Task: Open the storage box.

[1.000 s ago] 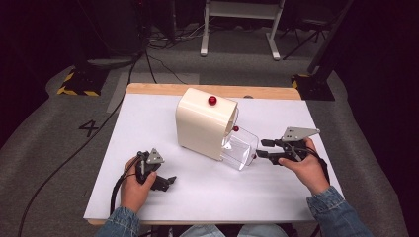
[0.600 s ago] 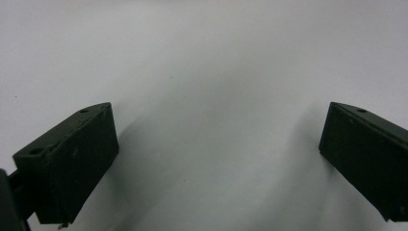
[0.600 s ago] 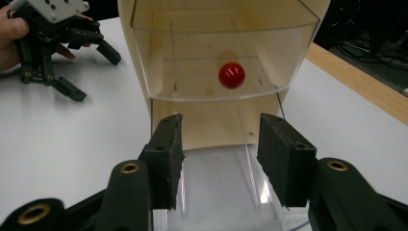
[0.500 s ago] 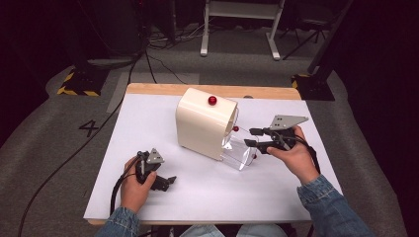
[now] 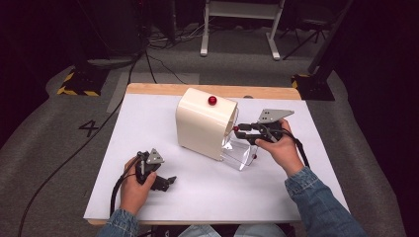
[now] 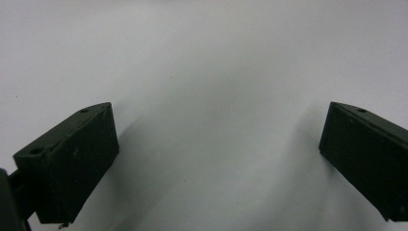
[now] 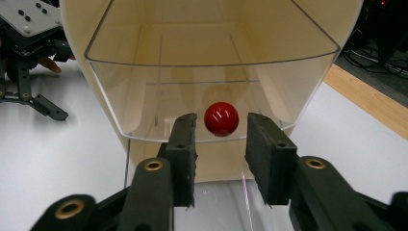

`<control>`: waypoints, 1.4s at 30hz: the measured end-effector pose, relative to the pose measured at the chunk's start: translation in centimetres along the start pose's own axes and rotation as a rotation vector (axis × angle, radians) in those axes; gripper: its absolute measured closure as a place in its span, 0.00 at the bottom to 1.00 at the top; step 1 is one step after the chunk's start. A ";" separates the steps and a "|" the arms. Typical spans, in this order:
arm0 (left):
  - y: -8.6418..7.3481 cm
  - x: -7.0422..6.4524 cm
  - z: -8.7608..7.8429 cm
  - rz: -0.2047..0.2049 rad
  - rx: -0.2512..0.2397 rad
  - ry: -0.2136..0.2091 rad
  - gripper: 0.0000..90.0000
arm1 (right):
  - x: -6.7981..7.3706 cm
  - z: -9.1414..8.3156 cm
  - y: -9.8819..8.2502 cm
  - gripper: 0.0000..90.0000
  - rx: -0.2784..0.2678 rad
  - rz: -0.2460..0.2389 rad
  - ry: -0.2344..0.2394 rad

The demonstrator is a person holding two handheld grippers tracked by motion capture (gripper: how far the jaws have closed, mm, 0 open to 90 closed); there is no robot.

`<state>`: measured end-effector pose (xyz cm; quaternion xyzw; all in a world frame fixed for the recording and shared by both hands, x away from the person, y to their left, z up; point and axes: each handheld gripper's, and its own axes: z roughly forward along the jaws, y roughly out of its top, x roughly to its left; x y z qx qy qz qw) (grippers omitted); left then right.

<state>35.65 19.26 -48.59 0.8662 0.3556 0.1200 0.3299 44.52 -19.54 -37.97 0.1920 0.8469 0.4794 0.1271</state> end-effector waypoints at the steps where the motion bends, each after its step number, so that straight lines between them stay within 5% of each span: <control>1: 0.0 0.0 0.0 0.000 0.000 0.000 0.00 | 0.0 0.1 0.0 0.74 0.000 -0.001 0.000; 6: 0.0 0.0 0.0 0.000 0.000 0.000 0.00 | 0.0 0.4 0.0 0.81 0.023 -0.025 -0.004; 26: 0.0 0.0 0.0 0.000 0.000 0.000 0.00 | 0.1 0.2 0.3 0.83 0.024 -0.039 -0.010; 42: 0.0 0.0 0.0 -0.001 0.002 0.000 0.00 | 0.5 -3.3 -0.9 0.83 0.018 -0.031 -0.029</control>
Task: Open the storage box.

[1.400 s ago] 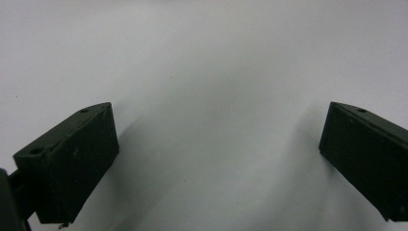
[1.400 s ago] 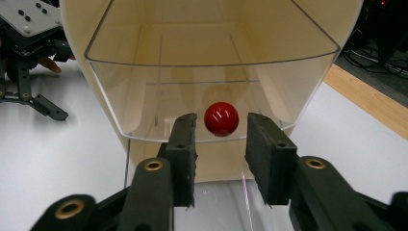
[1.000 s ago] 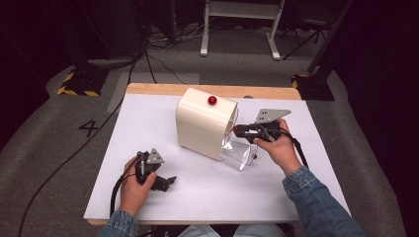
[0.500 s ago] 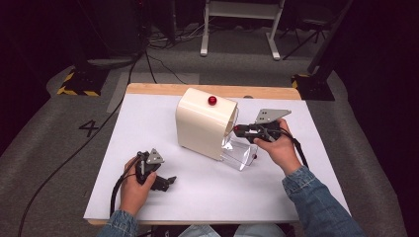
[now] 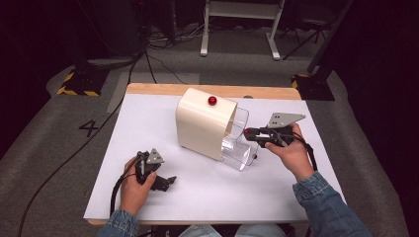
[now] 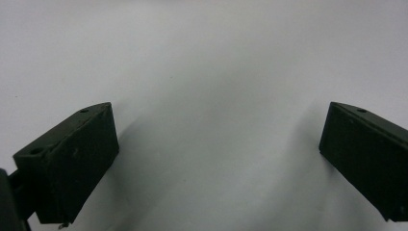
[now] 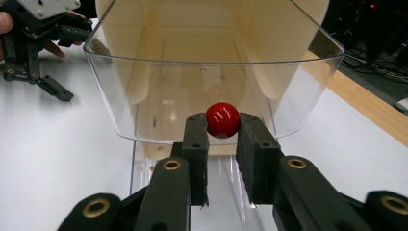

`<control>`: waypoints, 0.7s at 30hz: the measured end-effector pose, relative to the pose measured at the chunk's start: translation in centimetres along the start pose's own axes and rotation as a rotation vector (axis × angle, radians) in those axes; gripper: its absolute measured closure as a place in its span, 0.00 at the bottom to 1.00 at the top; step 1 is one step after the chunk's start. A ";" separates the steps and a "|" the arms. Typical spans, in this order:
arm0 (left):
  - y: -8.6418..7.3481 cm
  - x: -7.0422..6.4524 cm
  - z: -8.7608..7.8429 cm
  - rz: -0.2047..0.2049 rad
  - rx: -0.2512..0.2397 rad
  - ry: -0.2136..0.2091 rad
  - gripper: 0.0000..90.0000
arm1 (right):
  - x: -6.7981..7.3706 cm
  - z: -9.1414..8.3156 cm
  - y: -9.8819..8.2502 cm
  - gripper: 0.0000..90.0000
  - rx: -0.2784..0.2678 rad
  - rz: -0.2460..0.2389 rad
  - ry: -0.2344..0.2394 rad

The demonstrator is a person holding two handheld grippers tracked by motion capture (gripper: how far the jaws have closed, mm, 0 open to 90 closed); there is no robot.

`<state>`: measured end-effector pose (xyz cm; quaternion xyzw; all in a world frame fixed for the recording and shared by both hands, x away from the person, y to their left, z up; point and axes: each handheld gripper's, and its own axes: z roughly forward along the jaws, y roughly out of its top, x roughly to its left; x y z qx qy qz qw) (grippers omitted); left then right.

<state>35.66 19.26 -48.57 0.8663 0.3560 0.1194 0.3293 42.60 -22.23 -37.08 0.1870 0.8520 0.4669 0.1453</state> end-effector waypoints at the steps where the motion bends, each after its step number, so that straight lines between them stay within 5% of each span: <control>1: 0.0 0.0 0.0 0.000 0.000 0.000 0.00 | 0.0 -0.3 -0.1 0.83 0.002 0.000 -0.001; 12: 0.0 0.0 0.0 0.000 0.000 0.000 0.00 | 0.2 -2.5 -1.8 0.83 -0.010 0.017 -0.016; 21: 0.0 0.0 0.0 0.000 0.000 0.000 0.00 | 0.1 -2.4 -2.6 0.82 0.005 0.032 -0.019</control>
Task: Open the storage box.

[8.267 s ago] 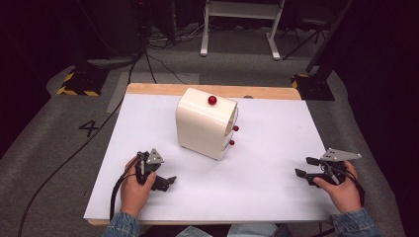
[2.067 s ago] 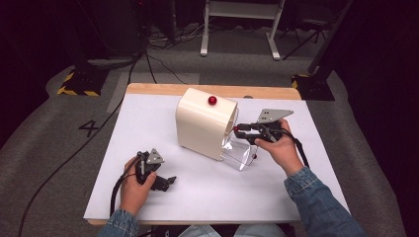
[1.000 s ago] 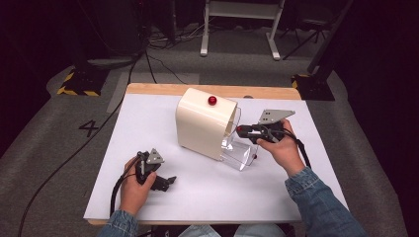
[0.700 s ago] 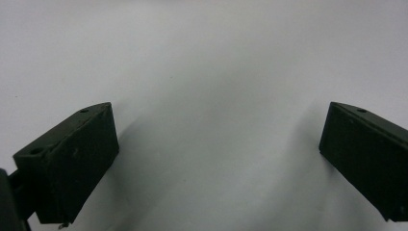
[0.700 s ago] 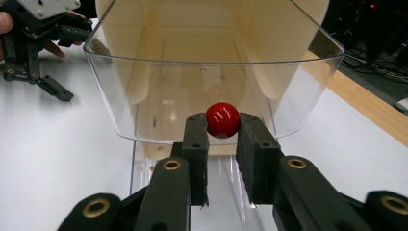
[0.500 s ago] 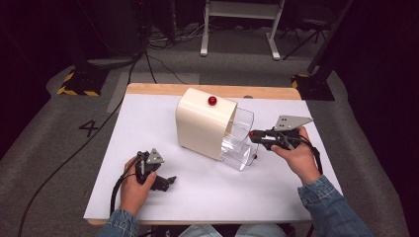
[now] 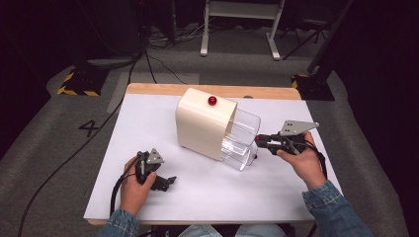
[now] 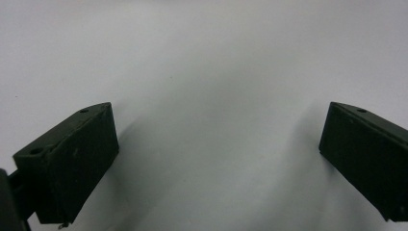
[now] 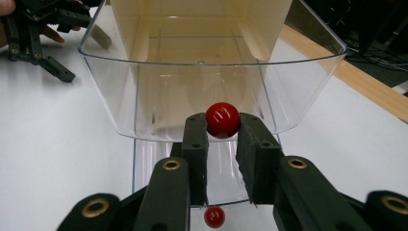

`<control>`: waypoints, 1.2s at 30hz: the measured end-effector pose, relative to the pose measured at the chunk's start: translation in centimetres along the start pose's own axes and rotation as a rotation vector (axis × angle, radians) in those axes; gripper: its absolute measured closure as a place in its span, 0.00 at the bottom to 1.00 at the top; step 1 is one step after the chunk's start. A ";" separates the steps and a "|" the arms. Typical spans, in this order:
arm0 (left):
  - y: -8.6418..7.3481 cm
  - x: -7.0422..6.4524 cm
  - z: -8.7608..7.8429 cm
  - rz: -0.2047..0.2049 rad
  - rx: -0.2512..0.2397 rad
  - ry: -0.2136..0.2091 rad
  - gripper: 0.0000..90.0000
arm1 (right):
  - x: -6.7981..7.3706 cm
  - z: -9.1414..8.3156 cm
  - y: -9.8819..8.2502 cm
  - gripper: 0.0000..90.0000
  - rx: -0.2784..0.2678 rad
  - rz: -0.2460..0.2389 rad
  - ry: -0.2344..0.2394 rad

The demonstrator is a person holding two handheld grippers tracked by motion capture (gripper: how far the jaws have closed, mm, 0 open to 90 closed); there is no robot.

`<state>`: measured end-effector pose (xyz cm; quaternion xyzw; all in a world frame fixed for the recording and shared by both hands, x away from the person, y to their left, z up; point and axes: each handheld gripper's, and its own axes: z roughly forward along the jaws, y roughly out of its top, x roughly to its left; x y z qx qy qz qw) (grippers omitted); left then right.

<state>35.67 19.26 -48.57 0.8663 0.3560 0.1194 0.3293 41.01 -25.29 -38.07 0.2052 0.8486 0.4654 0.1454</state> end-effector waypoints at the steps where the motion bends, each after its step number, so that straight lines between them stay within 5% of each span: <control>1: 0.0 0.0 0.0 0.000 0.000 0.000 0.00 | 0.0 0.0 -0.1 0.82 -0.002 0.001 0.001; 25: 0.0 0.0 0.0 0.000 -0.001 0.001 0.00 | 0.0 0.7 -1.8 0.78 0.052 0.018 -0.016; 36: 0.0 0.0 0.0 0.000 -0.002 -0.002 0.00 | -0.1 -1.5 -1.7 0.68 0.017 0.039 -0.029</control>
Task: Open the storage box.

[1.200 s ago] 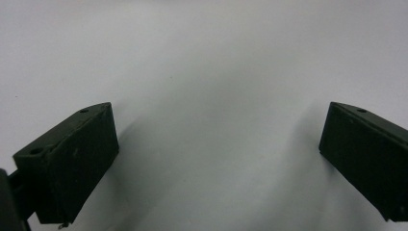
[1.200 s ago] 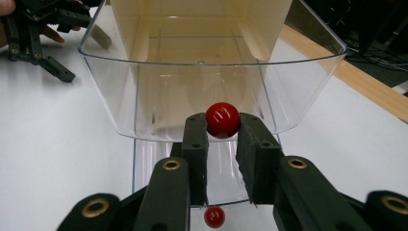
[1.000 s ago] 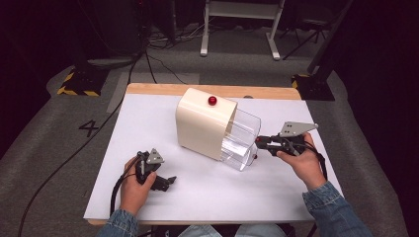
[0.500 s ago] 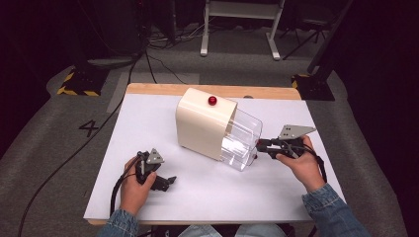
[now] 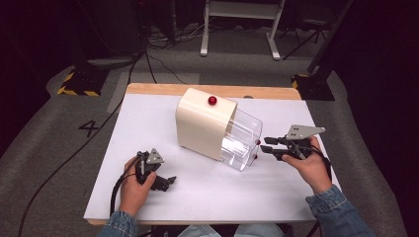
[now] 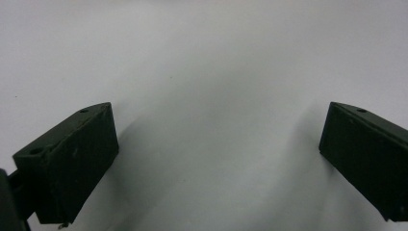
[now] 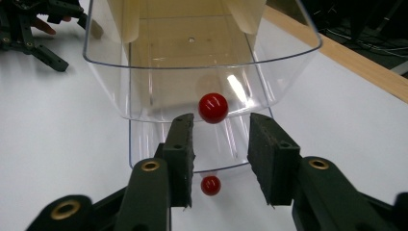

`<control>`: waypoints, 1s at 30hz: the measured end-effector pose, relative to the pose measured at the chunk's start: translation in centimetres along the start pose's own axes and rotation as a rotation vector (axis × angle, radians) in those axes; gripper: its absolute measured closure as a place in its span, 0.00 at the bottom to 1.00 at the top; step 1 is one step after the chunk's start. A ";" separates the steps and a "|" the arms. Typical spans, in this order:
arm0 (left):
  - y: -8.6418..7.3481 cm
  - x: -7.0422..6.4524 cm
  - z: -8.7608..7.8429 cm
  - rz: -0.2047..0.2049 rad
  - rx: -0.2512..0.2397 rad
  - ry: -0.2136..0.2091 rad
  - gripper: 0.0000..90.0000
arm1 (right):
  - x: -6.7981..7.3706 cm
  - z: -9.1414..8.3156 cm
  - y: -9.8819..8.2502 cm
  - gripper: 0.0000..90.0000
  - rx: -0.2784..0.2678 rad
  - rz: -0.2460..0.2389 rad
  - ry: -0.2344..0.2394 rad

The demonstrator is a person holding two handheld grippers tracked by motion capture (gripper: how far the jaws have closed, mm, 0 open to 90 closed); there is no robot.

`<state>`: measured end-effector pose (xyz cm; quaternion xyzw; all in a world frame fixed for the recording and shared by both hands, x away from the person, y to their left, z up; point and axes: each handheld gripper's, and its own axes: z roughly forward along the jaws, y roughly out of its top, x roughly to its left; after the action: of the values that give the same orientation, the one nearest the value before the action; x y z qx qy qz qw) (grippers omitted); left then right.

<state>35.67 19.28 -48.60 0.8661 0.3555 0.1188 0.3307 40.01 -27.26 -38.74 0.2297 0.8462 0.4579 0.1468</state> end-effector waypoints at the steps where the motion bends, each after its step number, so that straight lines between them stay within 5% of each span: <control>1: 0.0 0.0 0.0 0.000 0.000 0.000 0.00 | 0.0 -0.5 -0.1 0.66 -0.003 0.008 -0.002; 18: 0.0 0.0 0.0 0.001 -0.003 0.001 0.00 | -1.5 -5.8 -4.0 0.49 -0.001 0.112 -0.078; 30: 0.0 0.0 0.0 -0.001 -0.001 -0.001 0.00 | -3.0 -7.0 -9.0 0.44 0.103 0.206 -0.151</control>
<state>35.68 19.30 -48.60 0.8659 0.3557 0.1184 0.3312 37.10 -38.07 -42.41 0.3565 0.8270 0.4080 0.1503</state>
